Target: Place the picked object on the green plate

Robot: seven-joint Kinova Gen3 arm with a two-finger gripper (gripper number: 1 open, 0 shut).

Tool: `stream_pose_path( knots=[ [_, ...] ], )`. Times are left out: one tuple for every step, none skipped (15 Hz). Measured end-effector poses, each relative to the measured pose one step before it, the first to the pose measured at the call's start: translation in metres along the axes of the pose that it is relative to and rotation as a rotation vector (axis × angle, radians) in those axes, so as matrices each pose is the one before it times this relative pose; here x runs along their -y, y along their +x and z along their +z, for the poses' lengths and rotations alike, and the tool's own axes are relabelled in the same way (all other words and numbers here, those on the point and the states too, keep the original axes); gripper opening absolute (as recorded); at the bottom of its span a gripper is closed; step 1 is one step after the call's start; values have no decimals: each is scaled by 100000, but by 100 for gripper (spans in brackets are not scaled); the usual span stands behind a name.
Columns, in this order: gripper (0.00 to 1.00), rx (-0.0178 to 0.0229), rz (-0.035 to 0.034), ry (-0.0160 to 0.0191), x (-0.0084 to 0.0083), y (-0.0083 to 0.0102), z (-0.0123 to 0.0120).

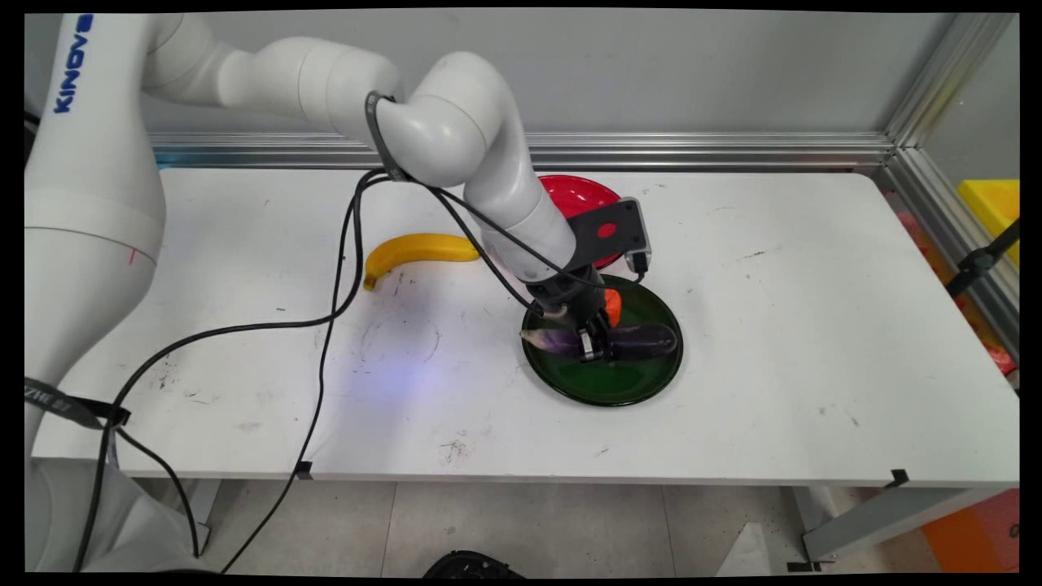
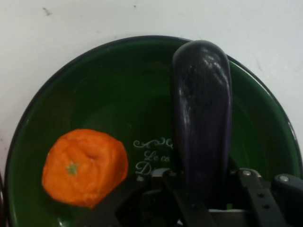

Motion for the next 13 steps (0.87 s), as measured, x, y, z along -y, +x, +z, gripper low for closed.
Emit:
stream_pose_path(
  knots=[
    [0, -194, 4, 283, -25, -115, 278],
    [0, -140, 16, 209, -17, -91, 223],
    [0, -202, 5, 253, -16, -121, 277],
    [0, -160, 20, 157, -12, -70, 192],
    [0, -202, 12, 101, -12, -50, 178],
    [0, -225, 39, 52, -14, -29, 140],
    [100, -211, 5, 13, -16, -23, 132],
    [100, -452, -95, -2, -15, -3, 173],
    [100, -340, -140, 9, -5, 10, 109],
    [100, -316, -40, 12, 6, 41, 70],
    [100, -430, -92, 130, 146, 152, -12],
    [100, -369, -51, 48, 174, 188, -86],
    [100, -553, 5, -19, 237, 280, -213]
  ],
)
